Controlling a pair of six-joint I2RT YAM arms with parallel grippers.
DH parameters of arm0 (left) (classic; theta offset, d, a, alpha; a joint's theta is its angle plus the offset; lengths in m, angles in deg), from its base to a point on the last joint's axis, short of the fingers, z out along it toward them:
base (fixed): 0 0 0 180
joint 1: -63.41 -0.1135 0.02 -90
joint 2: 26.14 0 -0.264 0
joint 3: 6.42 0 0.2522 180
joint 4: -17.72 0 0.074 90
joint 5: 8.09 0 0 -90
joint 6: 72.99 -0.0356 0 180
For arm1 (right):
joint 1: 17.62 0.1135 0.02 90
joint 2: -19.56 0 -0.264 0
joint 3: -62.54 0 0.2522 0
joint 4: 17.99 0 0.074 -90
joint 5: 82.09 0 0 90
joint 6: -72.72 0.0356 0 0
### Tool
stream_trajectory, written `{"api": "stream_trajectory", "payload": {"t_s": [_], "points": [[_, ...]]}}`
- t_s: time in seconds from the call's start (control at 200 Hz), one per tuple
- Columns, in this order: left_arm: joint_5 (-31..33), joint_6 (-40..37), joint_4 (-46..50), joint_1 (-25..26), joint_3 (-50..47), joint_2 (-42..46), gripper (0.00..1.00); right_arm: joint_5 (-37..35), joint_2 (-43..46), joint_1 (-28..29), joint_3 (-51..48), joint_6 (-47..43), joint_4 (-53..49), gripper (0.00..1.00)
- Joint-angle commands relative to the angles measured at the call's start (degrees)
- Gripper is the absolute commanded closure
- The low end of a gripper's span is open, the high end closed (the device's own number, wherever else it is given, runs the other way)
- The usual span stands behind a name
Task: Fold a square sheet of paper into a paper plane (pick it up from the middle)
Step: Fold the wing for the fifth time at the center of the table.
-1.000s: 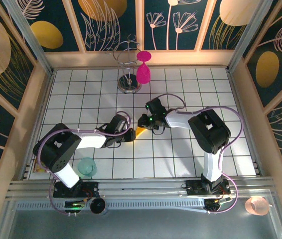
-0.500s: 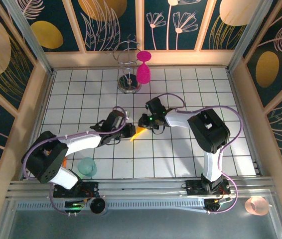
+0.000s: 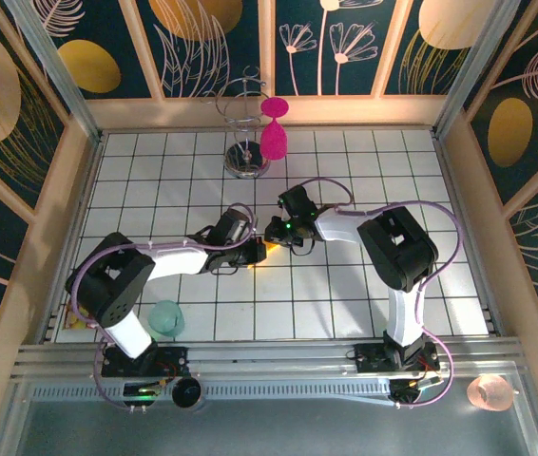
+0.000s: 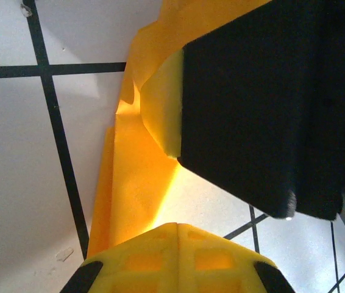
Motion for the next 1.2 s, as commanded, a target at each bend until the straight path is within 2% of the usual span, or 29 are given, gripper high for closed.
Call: {"api": "stream_trajectory", "payload": {"t_s": [0.0,0.255,0.846,1.196], "points": [[0.6,-1.0,1.9,0.1,1.0,-1.1,0.98,-2.8,-4.0,-0.5,-0.8,-0.5,-5.8,0.82],[1.6,-0.7,1.6,0.1,-0.6,-3.3,0.98,-3.0,-4.3,-0.4,-0.9,-0.6,-6.3,0.82],[2.4,-1.1,4.2,0.1,-5.8,-1.7,1.00,-4.8,-6.4,-0.7,-0.4,-1.3,-9.4,0.83],[1.4,-3.9,11.2,0.1,-10.5,4.6,1.00,-5.7,-7.0,-1.2,-0.9,-1.7,-10.3,0.84]]}}
